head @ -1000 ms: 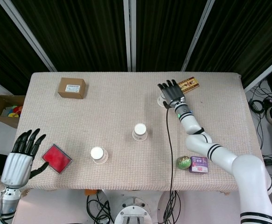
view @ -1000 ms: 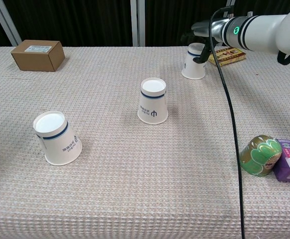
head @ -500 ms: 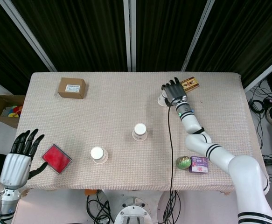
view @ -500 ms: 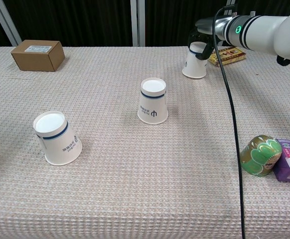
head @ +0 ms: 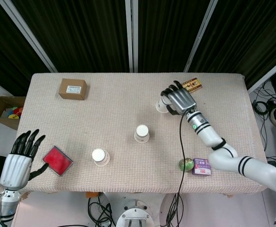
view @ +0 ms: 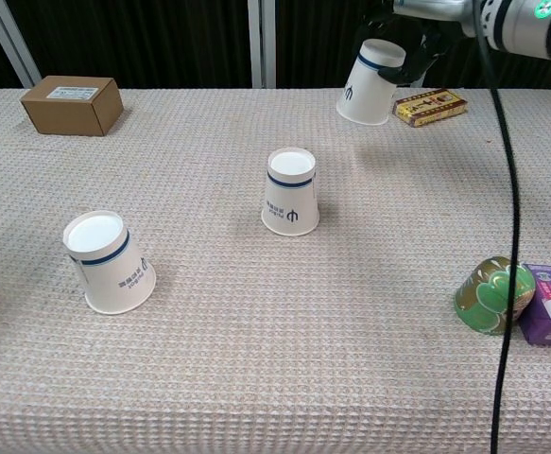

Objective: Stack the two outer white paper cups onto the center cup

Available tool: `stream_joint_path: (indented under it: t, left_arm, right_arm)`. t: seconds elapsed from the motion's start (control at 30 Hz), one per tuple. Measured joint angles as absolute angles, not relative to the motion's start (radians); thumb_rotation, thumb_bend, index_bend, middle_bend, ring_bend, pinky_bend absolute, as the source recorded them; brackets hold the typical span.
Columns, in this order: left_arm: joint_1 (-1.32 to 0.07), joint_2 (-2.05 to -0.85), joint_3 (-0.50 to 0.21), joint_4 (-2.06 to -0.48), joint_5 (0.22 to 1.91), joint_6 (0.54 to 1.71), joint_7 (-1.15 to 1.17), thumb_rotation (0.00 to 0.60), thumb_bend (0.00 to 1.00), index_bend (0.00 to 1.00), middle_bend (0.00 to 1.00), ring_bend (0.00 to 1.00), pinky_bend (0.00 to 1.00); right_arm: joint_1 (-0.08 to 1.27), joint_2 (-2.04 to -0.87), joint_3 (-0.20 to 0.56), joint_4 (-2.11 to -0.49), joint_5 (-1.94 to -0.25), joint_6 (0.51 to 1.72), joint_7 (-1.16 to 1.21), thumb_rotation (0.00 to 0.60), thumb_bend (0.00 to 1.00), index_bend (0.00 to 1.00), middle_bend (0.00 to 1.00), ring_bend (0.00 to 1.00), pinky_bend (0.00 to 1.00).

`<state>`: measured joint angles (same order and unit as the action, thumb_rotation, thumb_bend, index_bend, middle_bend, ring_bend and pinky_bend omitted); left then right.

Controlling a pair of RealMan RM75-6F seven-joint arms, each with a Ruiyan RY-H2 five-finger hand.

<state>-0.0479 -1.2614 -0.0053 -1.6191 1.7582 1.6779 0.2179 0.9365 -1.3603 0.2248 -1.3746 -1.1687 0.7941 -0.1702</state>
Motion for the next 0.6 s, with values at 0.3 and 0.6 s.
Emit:
stream_joint_path:
  t: [0.3, 0.6]
  left_arm:
    - [-0.054, -1.266, -0.004, -1.634, 1.78, 1.677, 0.226, 0.6, 0.13, 0.13, 0.04, 0.01, 0.11]
    - [-0.034, -1.264, 0.005, -1.638, 1.781, 1.698, 0.231, 0.6, 0.13, 0.13, 0.04, 0.01, 0.11]
  right_arm:
    - [0.841, -1.196, 0.152, -1.632, -1.448, 0.923, -0.049, 0.6, 0.43, 0.41, 0.34, 0.15, 0.11]
    - [0.874, -1.316, 0.142, -1.594, -1.501, 0.919, -0.073, 0.6, 0.43, 0.42, 0.34, 0.15, 0.11]
